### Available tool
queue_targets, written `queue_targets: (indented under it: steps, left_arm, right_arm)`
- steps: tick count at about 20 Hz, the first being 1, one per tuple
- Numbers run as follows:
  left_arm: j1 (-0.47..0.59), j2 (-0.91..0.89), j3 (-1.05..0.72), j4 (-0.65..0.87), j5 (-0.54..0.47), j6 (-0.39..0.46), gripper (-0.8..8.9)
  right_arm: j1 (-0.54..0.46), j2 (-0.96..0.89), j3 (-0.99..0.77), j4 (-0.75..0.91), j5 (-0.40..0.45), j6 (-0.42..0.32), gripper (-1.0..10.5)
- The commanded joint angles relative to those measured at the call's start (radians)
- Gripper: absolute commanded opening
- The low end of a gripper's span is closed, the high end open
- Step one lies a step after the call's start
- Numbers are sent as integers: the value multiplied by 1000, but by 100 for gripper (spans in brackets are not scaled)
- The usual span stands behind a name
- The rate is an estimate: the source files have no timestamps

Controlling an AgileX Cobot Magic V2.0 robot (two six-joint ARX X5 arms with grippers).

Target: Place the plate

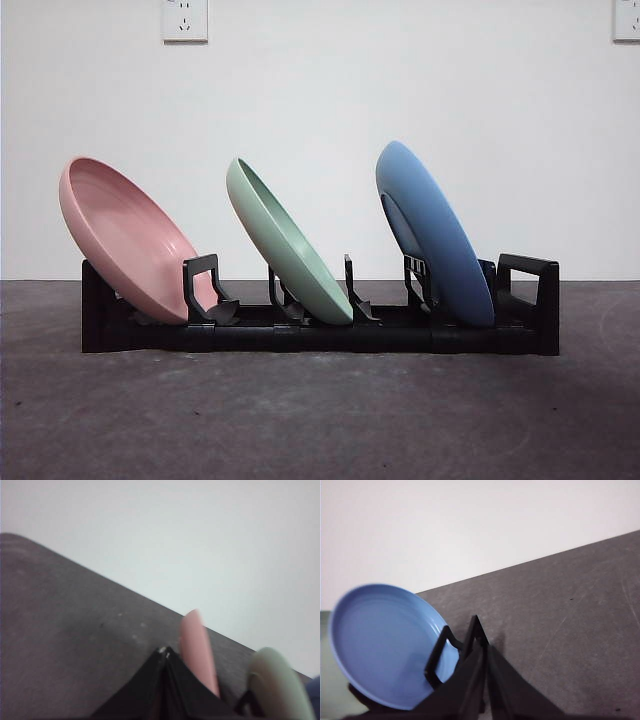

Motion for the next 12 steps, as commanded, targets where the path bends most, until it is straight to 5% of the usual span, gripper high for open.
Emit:
queue_targets:
  steps: [1,12]
  left_arm:
    - [-1,38,103,-107,50,70,10]
    - [-3,294,471,-542,214,198,11]
  right_arm:
    - [1,41,110,-96,-13,27,14]
    - [1,369,505,-512,-210,-111,14]
